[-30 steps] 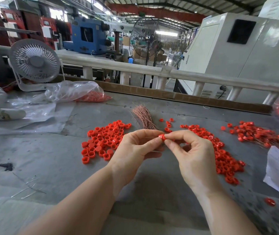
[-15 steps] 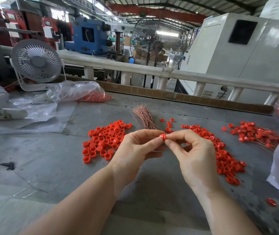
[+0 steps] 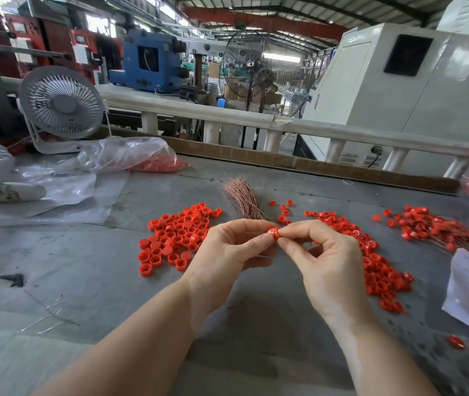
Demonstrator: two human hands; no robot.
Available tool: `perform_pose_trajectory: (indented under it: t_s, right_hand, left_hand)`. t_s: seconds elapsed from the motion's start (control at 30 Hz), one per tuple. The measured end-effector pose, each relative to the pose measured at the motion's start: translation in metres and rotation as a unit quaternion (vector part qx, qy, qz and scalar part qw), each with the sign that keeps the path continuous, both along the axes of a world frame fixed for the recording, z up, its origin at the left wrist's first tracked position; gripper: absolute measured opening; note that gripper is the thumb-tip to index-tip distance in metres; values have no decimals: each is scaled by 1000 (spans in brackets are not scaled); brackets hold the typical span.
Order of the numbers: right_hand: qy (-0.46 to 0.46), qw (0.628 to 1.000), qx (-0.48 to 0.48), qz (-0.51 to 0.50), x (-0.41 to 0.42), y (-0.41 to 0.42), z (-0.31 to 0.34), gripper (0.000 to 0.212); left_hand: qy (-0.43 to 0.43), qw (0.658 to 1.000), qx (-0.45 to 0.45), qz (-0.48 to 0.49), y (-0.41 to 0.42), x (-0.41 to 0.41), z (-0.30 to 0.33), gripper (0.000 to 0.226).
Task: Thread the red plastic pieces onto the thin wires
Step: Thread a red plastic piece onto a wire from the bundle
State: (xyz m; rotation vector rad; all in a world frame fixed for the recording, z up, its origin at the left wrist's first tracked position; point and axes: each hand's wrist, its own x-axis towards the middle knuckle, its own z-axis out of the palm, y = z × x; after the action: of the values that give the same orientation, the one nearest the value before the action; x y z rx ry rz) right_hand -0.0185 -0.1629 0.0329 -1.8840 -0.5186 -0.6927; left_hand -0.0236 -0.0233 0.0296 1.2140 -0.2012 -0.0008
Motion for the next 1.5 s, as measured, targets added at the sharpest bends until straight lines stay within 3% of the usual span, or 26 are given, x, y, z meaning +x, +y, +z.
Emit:
perform_pose_trajectory:
  t_s: [0.67, 0.97, 1.5]
  right_hand:
    - [1, 999, -38, 35, 0, -4, 4, 18]
    - [20, 999, 8, 29, -2, 1, 5, 18]
    - [-43, 999, -19, -15, 0, 1, 1, 11]
  left_hand:
    - [-34, 998, 53, 26, 0, 2, 0, 15]
    - [25, 999, -42, -15, -1, 3, 0, 20]
    - [59, 993, -91, -41, -2, 3, 0, 26]
